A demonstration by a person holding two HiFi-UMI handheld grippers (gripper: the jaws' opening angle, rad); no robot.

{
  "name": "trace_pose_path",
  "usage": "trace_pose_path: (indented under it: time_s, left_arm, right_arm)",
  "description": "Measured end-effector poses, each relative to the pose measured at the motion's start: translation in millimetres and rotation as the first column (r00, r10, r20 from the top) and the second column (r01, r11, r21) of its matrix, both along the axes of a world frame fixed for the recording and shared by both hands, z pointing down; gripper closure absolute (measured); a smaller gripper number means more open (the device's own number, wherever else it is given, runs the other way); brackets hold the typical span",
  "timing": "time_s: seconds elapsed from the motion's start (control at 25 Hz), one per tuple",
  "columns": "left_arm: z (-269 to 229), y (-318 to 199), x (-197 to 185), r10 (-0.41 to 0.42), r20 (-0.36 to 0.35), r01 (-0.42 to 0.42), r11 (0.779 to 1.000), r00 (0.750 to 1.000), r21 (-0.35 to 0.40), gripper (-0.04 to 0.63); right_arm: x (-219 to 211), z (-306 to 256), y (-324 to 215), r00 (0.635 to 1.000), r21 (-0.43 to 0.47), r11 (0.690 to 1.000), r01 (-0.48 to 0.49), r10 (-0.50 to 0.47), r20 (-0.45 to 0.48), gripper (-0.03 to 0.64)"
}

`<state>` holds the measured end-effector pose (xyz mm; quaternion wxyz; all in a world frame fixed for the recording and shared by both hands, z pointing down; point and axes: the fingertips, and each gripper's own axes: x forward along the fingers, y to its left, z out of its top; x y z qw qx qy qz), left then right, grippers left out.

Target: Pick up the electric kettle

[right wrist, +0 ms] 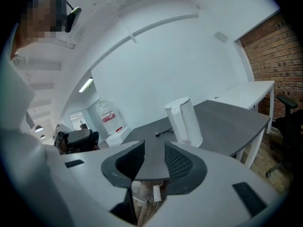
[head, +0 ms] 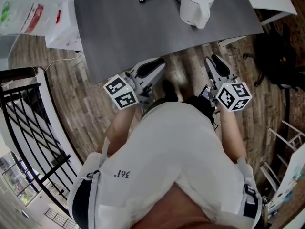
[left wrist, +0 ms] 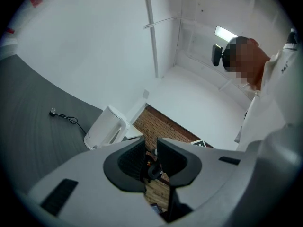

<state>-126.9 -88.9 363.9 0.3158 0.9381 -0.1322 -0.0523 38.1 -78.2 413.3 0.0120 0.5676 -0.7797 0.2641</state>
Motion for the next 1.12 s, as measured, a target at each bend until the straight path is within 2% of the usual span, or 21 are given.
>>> trace_pose_path:
  time_s: [0.28,0.76,1.12]
  left_arm:
    - [3.4,-8.5,7.9,0.033,0.009,-0.033,0.999,0.999,-0.001,0.535]
    - [15.3,-22.3,31.6,-0.029,0.069,0.028,1.0,0.997,0.012,0.534]
    - [18.4,-31.8,45.1,-0.028,0.086,0.026,0.999,0.996,0.02,0.53]
  right_arm:
    - [8.8,-1.7,-21.9,0.998,0.002,1.0,-0.026,0.026,-0.052,0.503]
    - [17.1,5.6,-67.7,0.993,0.004,0.996,0.091,-0.09,-0.07,0.499]
    - [29.3,10.1,-73.2,0.991,-0.012,0.995,0.1,-0.101,-0.083,0.499]
